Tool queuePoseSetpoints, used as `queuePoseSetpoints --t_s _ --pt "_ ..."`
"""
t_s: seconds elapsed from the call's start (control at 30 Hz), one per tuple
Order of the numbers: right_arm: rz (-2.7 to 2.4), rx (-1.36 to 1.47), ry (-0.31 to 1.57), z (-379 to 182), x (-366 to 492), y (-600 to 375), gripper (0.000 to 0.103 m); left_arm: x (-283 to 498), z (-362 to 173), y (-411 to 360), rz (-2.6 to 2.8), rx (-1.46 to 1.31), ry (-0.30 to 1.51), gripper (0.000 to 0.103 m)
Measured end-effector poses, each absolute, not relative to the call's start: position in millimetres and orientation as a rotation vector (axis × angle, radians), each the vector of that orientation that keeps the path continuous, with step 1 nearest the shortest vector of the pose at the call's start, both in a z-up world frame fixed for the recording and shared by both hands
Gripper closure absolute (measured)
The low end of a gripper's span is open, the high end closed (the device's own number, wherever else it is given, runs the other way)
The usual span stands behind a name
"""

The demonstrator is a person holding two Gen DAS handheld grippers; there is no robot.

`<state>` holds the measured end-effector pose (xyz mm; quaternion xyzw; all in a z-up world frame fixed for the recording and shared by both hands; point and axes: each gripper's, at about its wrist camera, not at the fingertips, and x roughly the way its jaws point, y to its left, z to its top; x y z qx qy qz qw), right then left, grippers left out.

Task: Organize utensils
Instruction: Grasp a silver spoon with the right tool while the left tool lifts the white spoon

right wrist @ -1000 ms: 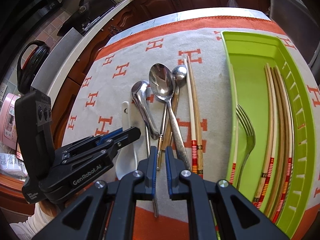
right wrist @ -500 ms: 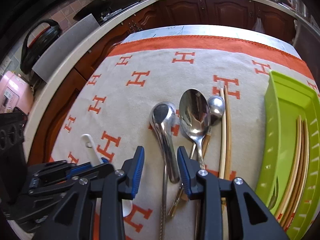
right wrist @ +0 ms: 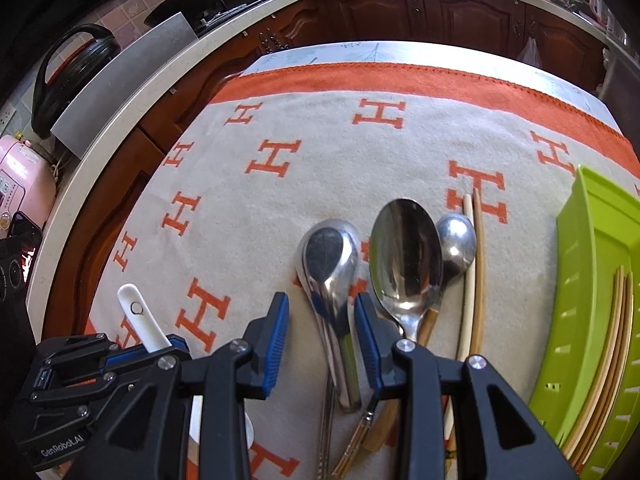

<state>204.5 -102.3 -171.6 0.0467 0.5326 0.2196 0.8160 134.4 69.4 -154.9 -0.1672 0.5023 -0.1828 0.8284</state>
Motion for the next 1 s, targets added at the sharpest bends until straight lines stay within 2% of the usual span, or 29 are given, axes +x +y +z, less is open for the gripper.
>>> queuePoseSetpoints --t_s 0.07,0.23,0.47,1.0 --pt "0.478 0.088 1.134 -171 205 -99 0.077 136 -156 71 -0.394 -0.365 1.068 0.099" --pt "0.509 0.065 1.111 -166 202 -90 0.082 137 -157 75 -0.394 -0.378 1.067 0.099" --pt "0.514 0.055 1.097 -167 202 -85 0.101 138 -160 79 -0.387 -0.397 1.068 0.099" --pt "0.567 0.257 1.002 -116 171 -134 0.101 128 -128 56 -0.459 -0.371 1.014 0.099"
